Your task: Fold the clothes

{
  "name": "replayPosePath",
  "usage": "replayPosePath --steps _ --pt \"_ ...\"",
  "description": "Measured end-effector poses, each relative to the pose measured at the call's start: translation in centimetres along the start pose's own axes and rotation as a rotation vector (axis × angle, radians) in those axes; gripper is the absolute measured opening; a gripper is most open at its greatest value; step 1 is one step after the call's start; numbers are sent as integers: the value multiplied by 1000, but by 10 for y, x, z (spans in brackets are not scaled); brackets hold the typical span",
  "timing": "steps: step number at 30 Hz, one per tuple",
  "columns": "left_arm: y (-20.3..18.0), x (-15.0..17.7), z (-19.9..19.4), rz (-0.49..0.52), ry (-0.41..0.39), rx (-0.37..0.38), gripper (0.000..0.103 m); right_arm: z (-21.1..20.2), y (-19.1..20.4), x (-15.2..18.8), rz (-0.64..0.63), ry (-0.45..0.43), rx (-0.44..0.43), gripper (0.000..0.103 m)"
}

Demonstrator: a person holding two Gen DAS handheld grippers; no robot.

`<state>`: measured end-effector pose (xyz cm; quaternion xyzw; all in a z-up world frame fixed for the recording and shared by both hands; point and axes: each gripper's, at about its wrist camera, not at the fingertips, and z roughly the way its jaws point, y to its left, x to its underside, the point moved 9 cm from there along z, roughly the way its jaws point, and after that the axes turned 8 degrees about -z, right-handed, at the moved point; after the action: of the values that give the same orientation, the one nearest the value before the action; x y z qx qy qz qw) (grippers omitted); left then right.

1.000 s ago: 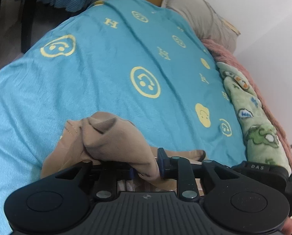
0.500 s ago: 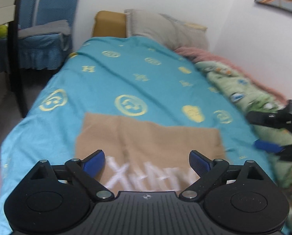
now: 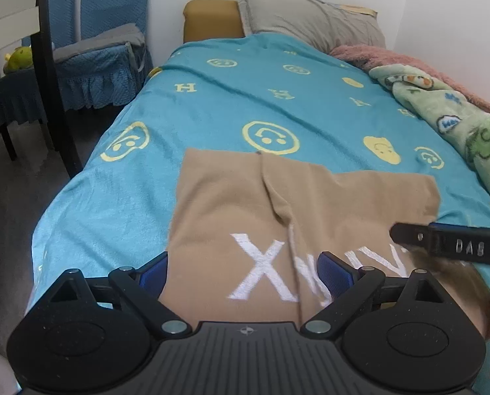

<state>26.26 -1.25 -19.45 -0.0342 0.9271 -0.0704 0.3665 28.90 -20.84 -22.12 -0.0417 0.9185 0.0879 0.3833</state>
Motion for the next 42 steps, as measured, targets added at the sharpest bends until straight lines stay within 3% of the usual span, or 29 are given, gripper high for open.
replayPosePath --steps 7,11,14,19,23,25,29,31,33,36,39,42 --pt "-15 -1 -41 12 -42 -3 95 -51 -6 -7 151 -18 -7 68" --pt "-17 4 -70 -17 -63 1 95 -90 -9 -2 334 -29 -107 70" --pt "-15 10 -90 -61 -65 15 95 -111 -7 12 505 -9 -225 90" --pt "-7 21 -107 -176 -27 70 95 -111 6 58 762 108 -359 89" --pt "-5 25 -109 -275 25 156 95 -83 8 95 979 189 -361 90" --pt "-6 29 -106 -361 77 231 95 -71 4 100 1012 164 -347 89" --pt "-13 36 -103 -559 185 453 94 -57 -5 93 996 86 -284 82" --pt "-18 42 -96 -592 229 515 94 -54 -7 89 1008 51 -275 69" --pt "-23 48 -87 -612 277 561 94 -53 -9 88 989 51 -244 40" --pt "-30 64 -63 -709 376 604 94 -57 -9 83 967 38 -244 23" --pt "-37 78 -41 -819 474 652 94 -69 -5 66 940 -28 -284 18" --pt "-32 75 -33 -879 444 670 94 -82 -1 50 892 -96 -314 17"
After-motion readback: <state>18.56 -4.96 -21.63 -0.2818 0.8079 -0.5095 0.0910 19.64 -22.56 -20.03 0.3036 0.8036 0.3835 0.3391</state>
